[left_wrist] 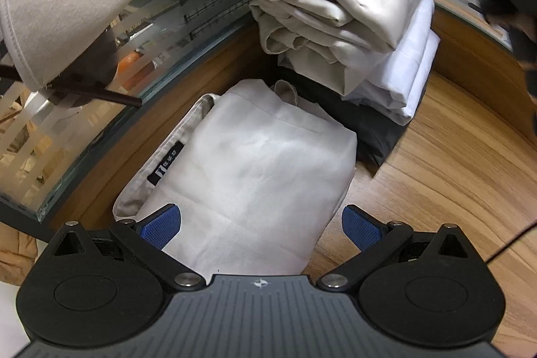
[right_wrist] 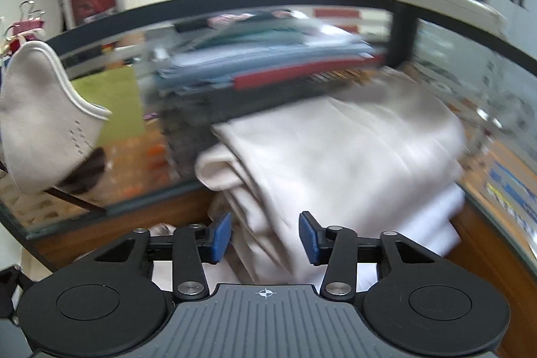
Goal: Fold clothes
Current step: 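Grasp the beige satin shirt on the stack with the right gripper and lift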
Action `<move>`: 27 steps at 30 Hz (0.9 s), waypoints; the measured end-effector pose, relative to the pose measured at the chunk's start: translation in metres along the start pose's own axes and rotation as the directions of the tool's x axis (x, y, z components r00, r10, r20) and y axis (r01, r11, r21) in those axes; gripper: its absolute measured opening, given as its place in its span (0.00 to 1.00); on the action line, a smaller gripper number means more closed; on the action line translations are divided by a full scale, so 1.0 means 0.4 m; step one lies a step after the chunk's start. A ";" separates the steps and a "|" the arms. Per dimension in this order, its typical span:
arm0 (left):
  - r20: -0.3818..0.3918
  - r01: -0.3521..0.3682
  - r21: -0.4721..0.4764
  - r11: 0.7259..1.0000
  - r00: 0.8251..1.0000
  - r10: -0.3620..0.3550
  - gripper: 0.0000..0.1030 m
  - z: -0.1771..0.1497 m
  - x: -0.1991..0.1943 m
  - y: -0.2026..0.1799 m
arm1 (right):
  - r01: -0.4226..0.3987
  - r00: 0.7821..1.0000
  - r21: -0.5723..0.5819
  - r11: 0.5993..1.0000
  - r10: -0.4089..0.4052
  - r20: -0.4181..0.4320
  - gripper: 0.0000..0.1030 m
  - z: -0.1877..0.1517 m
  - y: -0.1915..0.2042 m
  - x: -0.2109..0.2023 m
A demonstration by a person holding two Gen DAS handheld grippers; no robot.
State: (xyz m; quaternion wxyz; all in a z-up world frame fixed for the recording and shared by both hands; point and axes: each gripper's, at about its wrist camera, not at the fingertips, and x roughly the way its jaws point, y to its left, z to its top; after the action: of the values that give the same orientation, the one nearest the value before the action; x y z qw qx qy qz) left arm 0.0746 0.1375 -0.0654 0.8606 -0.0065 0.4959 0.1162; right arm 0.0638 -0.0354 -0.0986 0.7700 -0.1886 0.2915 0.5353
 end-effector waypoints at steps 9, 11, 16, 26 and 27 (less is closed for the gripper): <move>-0.002 0.018 0.004 1.000 1.000 -0.018 1.00 -0.014 0.006 0.004 | -0.032 0.999 -0.193 0.981 0.029 -0.016 0.12 0.067 0.119 0.108; 0.010 0.020 0.004 1.000 1.000 -0.020 1.00 -0.014 0.003 0.005 | -0.021 0.999 -0.197 0.980 0.016 -0.029 0.06 0.070 0.120 0.124; 0.039 0.017 0.003 1.000 0.999 -0.018 1.00 -0.018 -0.006 0.015 | -0.041 0.999 -0.151 0.988 0.043 0.014 0.02 0.048 0.086 0.066; 0.101 0.035 0.039 0.999 0.994 -0.039 0.94 -0.010 -0.031 0.007 | 0.031 0.992 0.134 0.991 -0.047 0.117 0.02 -0.045 -0.113 -0.211; 0.109 0.044 0.050 0.998 0.993 -0.049 0.94 -0.007 -0.034 0.000 | 0.041 0.991 0.162 0.986 -0.061 0.120 0.02 -0.059 -0.134 -0.239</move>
State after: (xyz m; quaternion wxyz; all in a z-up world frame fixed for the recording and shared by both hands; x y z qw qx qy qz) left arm 0.0656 0.1344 -0.0553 0.8890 0.0090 0.4499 0.0845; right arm 0.0834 -0.1371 -0.0554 0.8129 -0.1004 0.2796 0.5010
